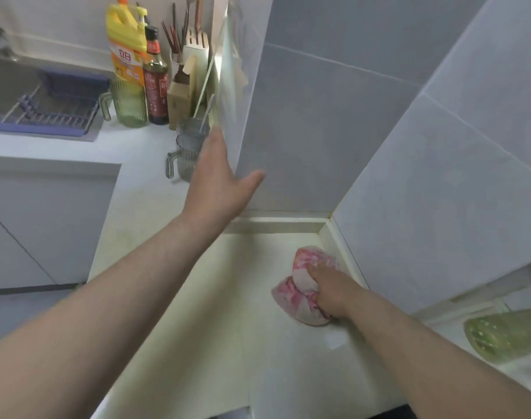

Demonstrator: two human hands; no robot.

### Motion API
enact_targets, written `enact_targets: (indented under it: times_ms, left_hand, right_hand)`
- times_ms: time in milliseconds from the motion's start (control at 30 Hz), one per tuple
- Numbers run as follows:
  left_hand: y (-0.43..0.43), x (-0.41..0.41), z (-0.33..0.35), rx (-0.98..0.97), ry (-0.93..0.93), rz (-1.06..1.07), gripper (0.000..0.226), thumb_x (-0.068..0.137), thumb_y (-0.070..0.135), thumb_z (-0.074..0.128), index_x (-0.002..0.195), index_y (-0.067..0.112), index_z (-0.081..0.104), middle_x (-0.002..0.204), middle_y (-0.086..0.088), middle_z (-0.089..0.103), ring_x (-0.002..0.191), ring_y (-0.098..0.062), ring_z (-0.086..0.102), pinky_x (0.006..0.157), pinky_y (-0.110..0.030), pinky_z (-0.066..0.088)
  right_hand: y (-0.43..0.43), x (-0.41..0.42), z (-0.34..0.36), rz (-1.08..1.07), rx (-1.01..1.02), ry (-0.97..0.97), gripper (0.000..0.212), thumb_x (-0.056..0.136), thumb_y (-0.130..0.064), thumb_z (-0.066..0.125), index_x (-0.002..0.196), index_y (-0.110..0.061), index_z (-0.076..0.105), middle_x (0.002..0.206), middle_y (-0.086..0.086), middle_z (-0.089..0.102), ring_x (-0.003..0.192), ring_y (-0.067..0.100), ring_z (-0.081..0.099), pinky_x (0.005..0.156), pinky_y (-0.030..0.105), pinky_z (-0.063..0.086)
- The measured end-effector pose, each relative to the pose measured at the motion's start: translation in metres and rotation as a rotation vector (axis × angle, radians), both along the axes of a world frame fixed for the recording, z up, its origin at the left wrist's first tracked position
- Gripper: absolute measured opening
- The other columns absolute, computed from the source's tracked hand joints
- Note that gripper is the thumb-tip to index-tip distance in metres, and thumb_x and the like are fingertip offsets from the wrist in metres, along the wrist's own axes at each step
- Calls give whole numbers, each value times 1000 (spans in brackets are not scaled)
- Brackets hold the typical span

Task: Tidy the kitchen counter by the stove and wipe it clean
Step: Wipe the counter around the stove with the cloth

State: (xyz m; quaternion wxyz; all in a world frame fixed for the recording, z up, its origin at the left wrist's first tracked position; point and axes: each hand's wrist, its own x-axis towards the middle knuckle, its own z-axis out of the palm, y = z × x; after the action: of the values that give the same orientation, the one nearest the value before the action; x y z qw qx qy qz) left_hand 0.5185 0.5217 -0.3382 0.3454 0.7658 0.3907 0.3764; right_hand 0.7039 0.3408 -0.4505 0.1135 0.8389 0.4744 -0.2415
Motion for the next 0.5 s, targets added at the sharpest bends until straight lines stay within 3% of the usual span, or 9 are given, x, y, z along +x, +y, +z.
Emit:
enact_targets:
  times_ms: [67, 100, 233, 500]
  left_hand:
    - [30, 22, 4, -23, -52, 35, 104, 78, 41, 76, 154, 13, 10, 161, -1, 19, 146, -15, 21, 117, -26, 19]
    - [41, 34, 3, -44, -81, 22, 106, 76, 43, 77, 155, 15, 12, 160, 1, 23, 145, -14, 25, 118, -31, 22]
    - [59, 62, -17, -13, -169, -5, 95, 63, 56, 75, 146, 31, 33, 141, 14, 50, 126, -7, 51, 102, -38, 48]
    - [65, 68, -30, 38, -259, 47, 86, 62, 53, 76, 139, 38, 42, 130, 19, 56, 119, -4, 55, 97, -37, 51]
  right_hand:
    - [7, 4, -1, 7, 25, 2, 71, 98, -13, 45, 157, -17, 6, 164, 10, -2, 151, 26, 5, 120, 31, 11]
    - [11, 7, -2, 10, 40, 6, 71, 98, -13, 45, 157, -17, 5, 164, 10, -3, 151, 25, 4, 120, 31, 10]
    - [32, 22, -5, 17, 69, 13, 72, 99, -15, 46, 157, -17, 3, 164, 9, -5, 151, 25, 2, 121, 31, 9]
    - [55, 54, -5, 32, 86, 107, 66, 98, -19, 47, 156, -18, 15, 164, 6, 6, 151, 21, 9, 118, 22, 7]
